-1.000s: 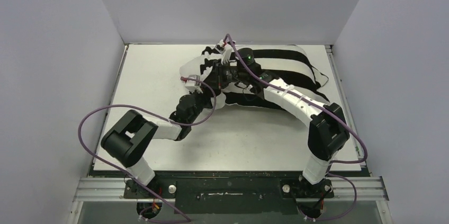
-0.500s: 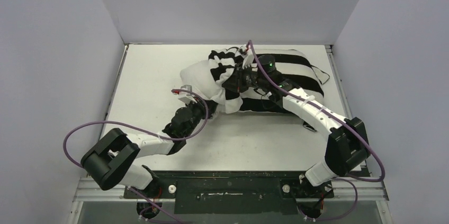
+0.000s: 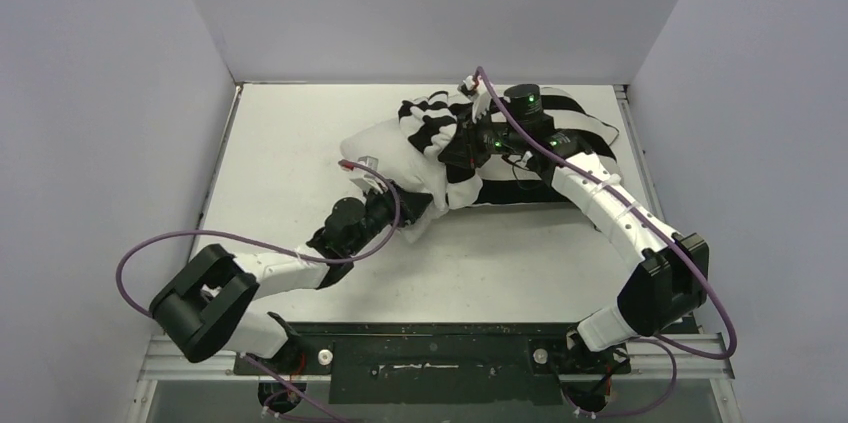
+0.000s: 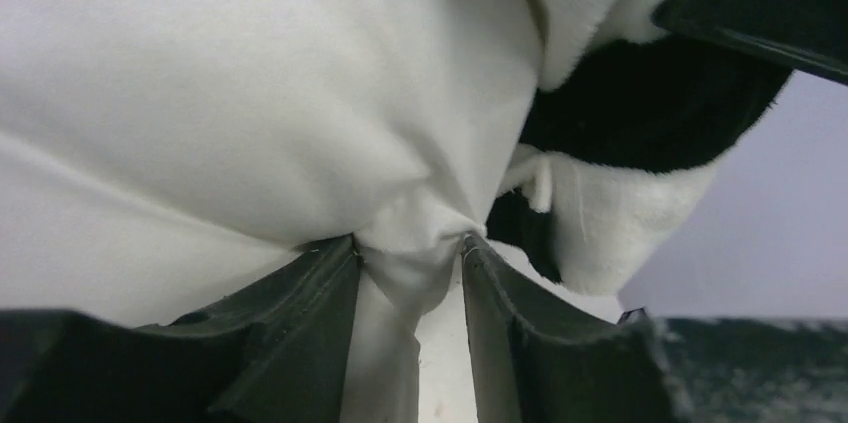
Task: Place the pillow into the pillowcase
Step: Stuff the pillow into the pillowcase.
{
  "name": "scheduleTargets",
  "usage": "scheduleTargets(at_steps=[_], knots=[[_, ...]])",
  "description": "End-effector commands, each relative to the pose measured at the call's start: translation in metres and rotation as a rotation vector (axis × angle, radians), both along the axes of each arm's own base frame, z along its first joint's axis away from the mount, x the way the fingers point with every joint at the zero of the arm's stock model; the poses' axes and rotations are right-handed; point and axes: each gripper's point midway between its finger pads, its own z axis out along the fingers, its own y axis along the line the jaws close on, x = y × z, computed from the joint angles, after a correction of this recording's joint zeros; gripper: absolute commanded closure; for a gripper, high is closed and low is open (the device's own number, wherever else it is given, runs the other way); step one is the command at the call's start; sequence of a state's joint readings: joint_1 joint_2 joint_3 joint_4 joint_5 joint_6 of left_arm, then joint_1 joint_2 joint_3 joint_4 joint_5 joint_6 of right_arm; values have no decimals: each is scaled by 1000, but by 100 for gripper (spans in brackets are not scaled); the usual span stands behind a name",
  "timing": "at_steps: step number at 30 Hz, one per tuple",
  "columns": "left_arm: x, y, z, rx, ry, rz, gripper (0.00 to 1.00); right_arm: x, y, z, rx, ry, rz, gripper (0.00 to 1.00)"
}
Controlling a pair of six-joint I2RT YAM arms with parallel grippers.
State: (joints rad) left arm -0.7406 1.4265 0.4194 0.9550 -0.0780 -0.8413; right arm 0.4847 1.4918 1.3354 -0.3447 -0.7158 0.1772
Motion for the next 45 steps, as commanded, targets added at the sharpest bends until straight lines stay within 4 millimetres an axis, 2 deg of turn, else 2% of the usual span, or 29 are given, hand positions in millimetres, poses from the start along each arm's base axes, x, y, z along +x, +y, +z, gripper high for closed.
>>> scheduleTargets(at_steps=[1,5,9,13,16,19,24,25,26,27,29,30,33,35,37,39,40,41,43,45], knots=[[-16,-13,67,132,-149,-153,58,-18,-13,56,21,-179,131,98],[-17,17,94,388,-338,-116,55,-26,-15,50,33,-158,202,99],[-12,25,119,643,-637,-145,53,-31,-15,43,27,-147,247,99],[-3,11,119,875,-843,-274,48,-35,-14,49,50,-145,259,99],[12,2,115,974,-914,-296,46,-42,-12,62,87,-160,290,99],[28,-11,118,1006,-983,-291,44,-45,-12,71,105,-175,294,98],[52,-33,128,939,-1048,-205,42,-50,-8,84,154,-164,313,98],[55,-39,128,930,-1056,-204,44,-50,-8,88,168,-165,308,98],[57,-43,130,908,-1059,-201,50,-50,-7,91,182,-165,299,98],[60,-47,135,886,-1069,-189,61,-51,-8,95,198,-157,288,97],[63,-51,140,851,-1066,-166,90,-53,-7,102,228,-157,285,95],[67,-50,147,820,-1050,-131,100,-53,-7,106,243,-163,280,92],[84,-27,175,659,-922,76,100,-47,-12,113,260,-152,194,81],[95,-9,193,512,-827,135,100,-41,-20,121,267,-141,78,70],[112,9,205,368,-685,156,100,-43,-31,138,288,-147,-23,51],[136,23,205,284,-498,173,100,-53,-44,160,336,-170,-105,30],[145,27,204,256,-418,176,100,-55,-50,164,359,-174,-153,21],[152,31,204,233,-361,179,100,-59,-56,175,389,-197,-190,15],[161,37,202,138,-250,199,100,-62,-65,173,402,-201,-248,9],[169,41,199,28,-150,179,100,-60,-71,161,378,-204,-296,2]])
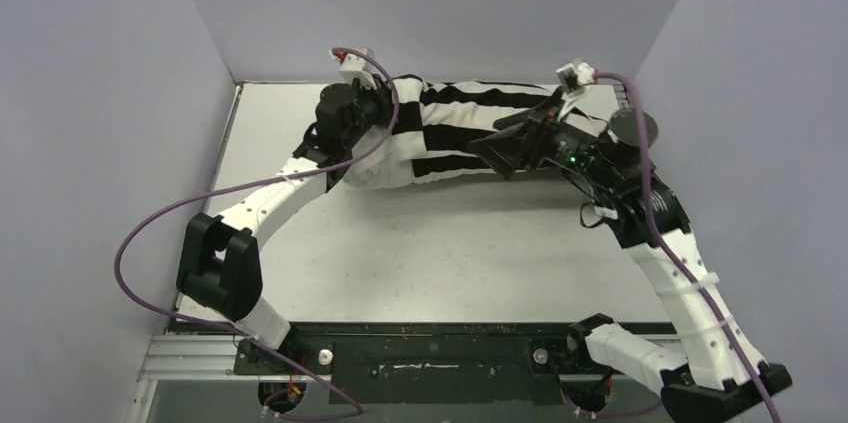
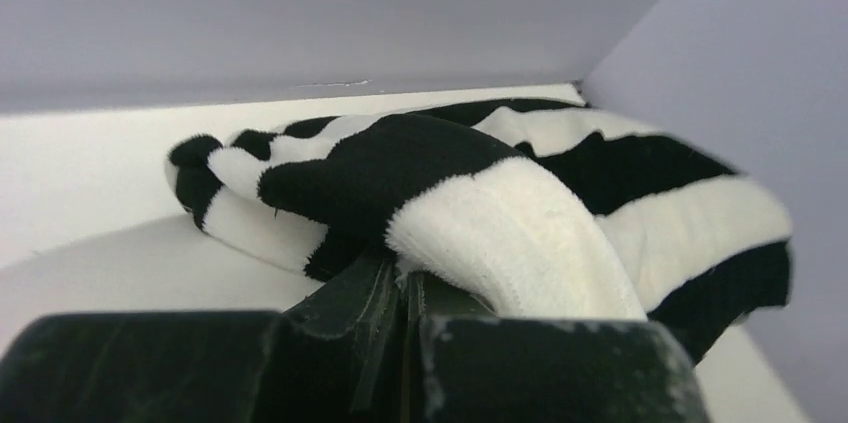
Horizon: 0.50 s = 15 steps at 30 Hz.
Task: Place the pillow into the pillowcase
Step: Stuff the pillow into the pillowcase.
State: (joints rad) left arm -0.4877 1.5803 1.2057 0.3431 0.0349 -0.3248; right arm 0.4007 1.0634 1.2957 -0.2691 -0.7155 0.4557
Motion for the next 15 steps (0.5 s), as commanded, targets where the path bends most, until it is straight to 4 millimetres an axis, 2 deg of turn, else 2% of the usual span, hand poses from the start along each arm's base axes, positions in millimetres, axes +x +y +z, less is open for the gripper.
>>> scheduleTargets(at_steps=[1,2,4,7,9,12,14,15], knots=[[18,14,57,-456,179,36,100,6,-12,-1,56,-25,-139,1],[22,17,54,-497,222,37,100,2,-7,-5,48,-77,-114,1],[30,21,54,-542,261,19,100,-1,9,-31,-24,-142,-79,1],[36,23,52,-546,274,28,100,14,27,-67,-144,-188,-141,1],[35,25,55,-542,268,36,100,24,43,-86,-143,-176,-169,1],[32,29,60,-525,244,45,100,41,63,-121,-96,-47,-254,6],[31,33,60,-503,241,63,100,51,64,-154,-66,76,-330,8],[30,35,61,-493,235,72,100,58,58,-168,-41,115,-401,9]])
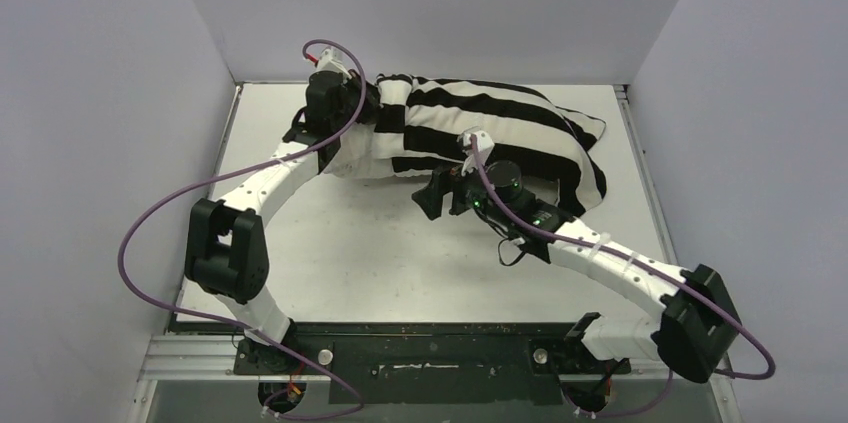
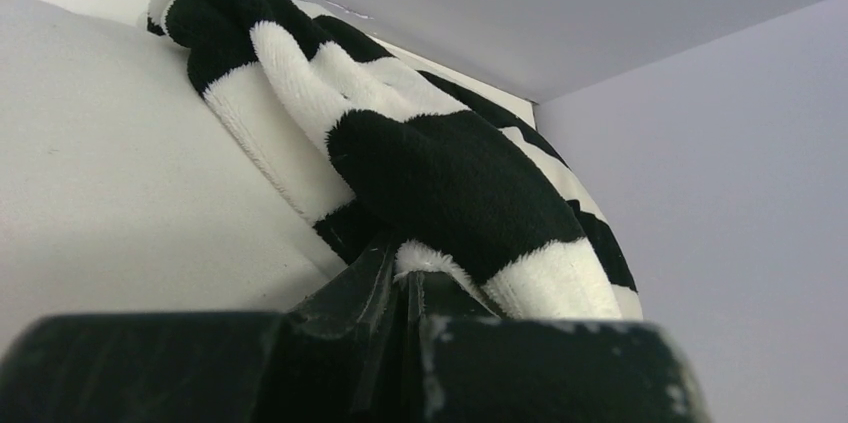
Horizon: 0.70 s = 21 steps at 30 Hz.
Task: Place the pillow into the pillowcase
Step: Stuff the pillow into the pillowcase.
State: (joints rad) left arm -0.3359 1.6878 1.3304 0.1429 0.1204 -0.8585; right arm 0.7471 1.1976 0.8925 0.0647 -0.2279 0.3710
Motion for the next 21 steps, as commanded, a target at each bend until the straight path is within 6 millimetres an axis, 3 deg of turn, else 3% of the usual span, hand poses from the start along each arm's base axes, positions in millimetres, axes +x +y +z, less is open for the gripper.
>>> scheduleTargets(at_steps=[1,6,8,10,14,19,21], knots=[[-8,2,92,-69,-194,5,100,40,-19,-17,170,38,-337,9],[-15,6,94,-32,-191,5,100,61,-69,-75,153,77,-574,10],[-18,6,93,-21,-182,-2,100,79,-86,-77,204,56,-590,13],[-23,5,92,-15,-168,-21,100,107,-111,-67,218,19,-627,15],[-36,3,98,28,-166,-63,100,159,-135,-10,217,-119,-572,15],[-62,2,81,184,-212,-35,100,229,-135,9,262,-88,-410,19],[-66,-1,70,172,-212,-47,100,251,-134,5,258,-61,-389,23]])
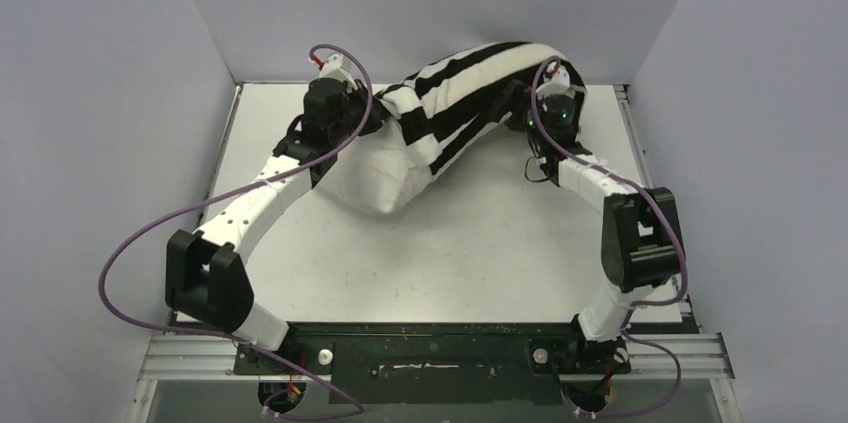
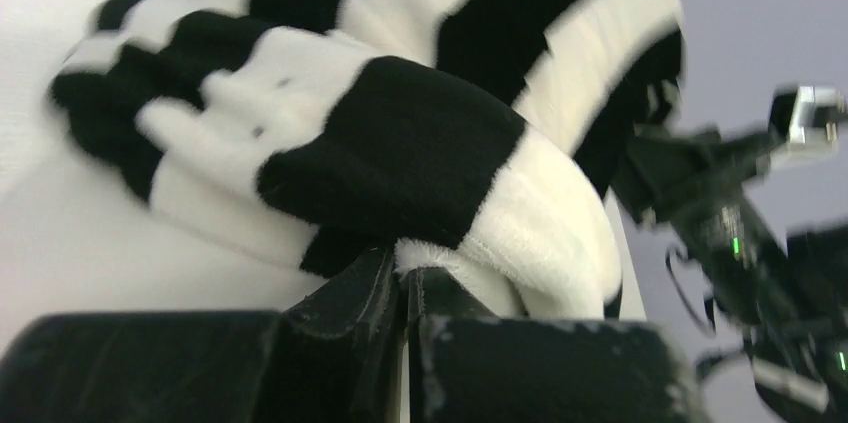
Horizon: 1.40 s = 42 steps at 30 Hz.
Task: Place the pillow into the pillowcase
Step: Stuff the pillow into the pillowcase.
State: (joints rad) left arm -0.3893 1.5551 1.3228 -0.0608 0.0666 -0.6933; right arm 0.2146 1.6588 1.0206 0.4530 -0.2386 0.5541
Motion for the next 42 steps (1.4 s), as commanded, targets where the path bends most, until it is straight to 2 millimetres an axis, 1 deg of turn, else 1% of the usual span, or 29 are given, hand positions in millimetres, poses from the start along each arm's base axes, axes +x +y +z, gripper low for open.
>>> scheduleTargets(at_steps=[1,2,4,5,7,10,12,14,17,18,20,21,22,24,25,27,28,30,32,33,34,35,36,37,38,39,40,41,42], knots=[[-25,-6,53,-25,-189,-42,100,45,16,58,53,-149,163,24],[-25,-8,47,-29,-171,-50,100,49,16,54,55,-138,171,25],[-27,-15,37,-49,-135,-77,100,50,20,59,78,-144,201,27],[-29,-21,37,-70,-129,-101,100,47,23,65,97,-155,223,27],[-34,-34,41,-132,-131,-147,100,34,32,77,153,-164,282,27],[-35,-44,42,-199,-111,-172,100,2,43,83,256,-130,363,18],[-35,-48,40,-195,-101,-175,100,-13,36,76,255,-75,323,15],[-35,-49,36,-192,-95,-169,100,-29,24,72,241,-17,251,9],[-34,-51,33,-203,-93,-162,100,-63,14,63,307,59,185,2],[-34,-51,33,-205,-92,-161,100,-78,12,51,340,90,162,0],[-33,-52,31,-205,-87,-158,100,-100,10,54,373,83,129,0],[-33,-53,30,-204,-86,-157,100,-111,15,50,391,100,115,0],[-33,-54,29,-205,-85,-157,100,-117,17,46,412,111,76,0],[-35,-56,28,-211,-86,-158,100,-130,28,39,469,120,42,0],[-35,-57,27,-215,-84,-159,100,-131,33,43,499,92,36,0],[-37,-59,27,-222,-83,-162,100,-125,44,37,511,109,30,0],[-39,-60,27,-224,-81,-163,100,-116,52,32,521,133,38,0],[-41,-61,28,-221,-81,-169,100,-102,64,31,563,128,57,0],[-43,-62,29,-213,-82,-166,100,-86,72,24,580,143,37,0],[-43,-61,29,-207,-84,-164,100,-78,75,21,580,139,37,3],[-43,-60,30,-203,-84,-162,100,-71,78,21,576,119,49,11],[-44,-60,30,-205,-79,-161,100,-63,75,24,554,86,44,28],[-44,-58,32,-216,-70,-155,100,-58,69,25,523,68,20,56],[-44,-57,35,-243,-59,-149,100,-55,57,27,498,62,-15,80],[-44,-59,44,-286,-52,-152,100,-56,45,38,472,30,-34,94],[-44,-61,54,-318,-59,-159,100,-57,33,56,431,-13,-48,100],[-46,-66,68,-353,-73,-176,100,-60,20,66,367,-3,-81,100],[-50,-72,83,-389,-91,-202,100,-63,8,89,300,-36,-100,100],[-56,-79,99,-435,-112,-227,100,-67,-4,118,241,-80,-122,100]])
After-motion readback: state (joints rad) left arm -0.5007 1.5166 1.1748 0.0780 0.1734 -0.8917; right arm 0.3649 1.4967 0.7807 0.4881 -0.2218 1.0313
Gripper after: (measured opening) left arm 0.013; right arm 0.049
